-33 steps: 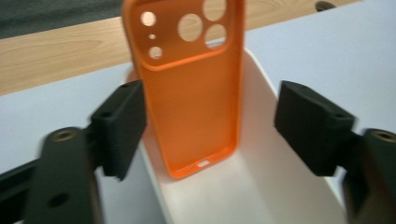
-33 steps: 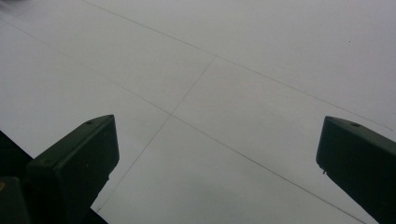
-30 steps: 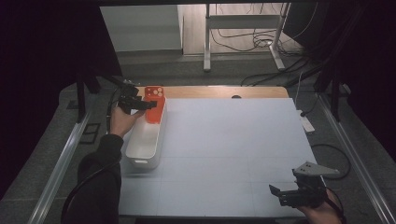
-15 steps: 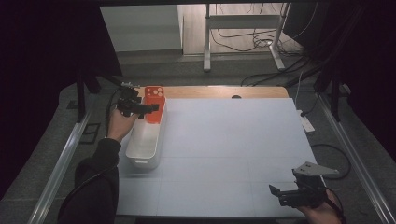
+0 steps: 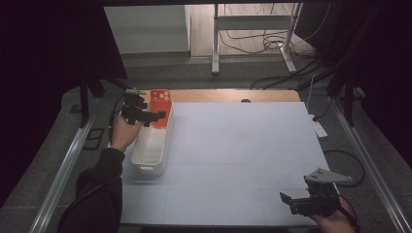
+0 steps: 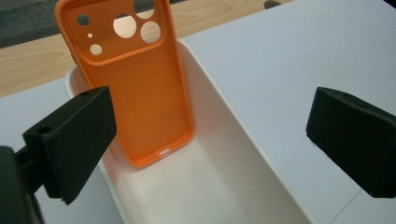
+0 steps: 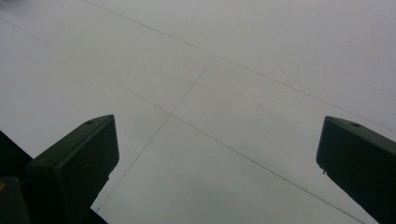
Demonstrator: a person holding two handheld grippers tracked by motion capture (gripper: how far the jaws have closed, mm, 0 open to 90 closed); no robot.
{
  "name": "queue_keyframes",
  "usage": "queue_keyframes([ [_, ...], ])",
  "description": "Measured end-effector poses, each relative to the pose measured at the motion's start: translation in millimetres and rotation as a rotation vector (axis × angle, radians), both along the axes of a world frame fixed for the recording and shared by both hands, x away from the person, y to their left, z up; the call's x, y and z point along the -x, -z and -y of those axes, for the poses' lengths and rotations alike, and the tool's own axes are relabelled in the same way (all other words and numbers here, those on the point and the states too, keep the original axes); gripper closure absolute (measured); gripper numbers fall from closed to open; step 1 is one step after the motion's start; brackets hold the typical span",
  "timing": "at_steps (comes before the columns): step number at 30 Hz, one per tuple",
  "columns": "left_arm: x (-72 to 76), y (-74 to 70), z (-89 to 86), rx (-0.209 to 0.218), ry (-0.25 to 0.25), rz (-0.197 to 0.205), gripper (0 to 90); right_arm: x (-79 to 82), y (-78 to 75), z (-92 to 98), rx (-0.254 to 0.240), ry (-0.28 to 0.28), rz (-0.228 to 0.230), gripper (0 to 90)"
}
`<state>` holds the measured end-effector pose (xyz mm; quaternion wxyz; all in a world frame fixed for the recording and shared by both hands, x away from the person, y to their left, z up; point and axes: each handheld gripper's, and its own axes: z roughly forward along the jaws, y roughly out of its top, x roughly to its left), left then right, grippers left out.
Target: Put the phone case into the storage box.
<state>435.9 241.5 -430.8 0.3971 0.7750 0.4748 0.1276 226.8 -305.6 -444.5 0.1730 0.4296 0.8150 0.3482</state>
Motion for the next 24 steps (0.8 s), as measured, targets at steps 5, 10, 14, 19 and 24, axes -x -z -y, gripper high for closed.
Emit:
queue_keyframes([
  [5, 6.1, 0.7, 1.2, -0.002, 0.007, 0.007, 1.8, 0.2, -0.1, -0.1, 0.001, 0.0, 0.001, 0.0],
  [10, 11.7, 2.5, 1.6, -0.006, 0.012, 0.009, 1.5, 0.1, 0.0, -0.3, 0.002, 0.0, 0.0, 0.0],
  [14, 16.5, 2.9, 2.0, -0.008, 0.021, 0.012, 1.4, 0.0, 0.0, -0.2, 0.001, 0.001, 0.0, 0.0],
  [19, 23.2, 1.9, 2.5, -0.012, 0.034, 0.021, 1.4, -0.1, 0.0, -0.2, 0.0, 0.002, -0.001, 0.0],
  [24, 31.5, 1.0, 3.8, -0.007, 0.042, 0.03, 1.4, 0.0, -0.1, -0.1, -0.001, 0.003, -0.001, 0.0],
])
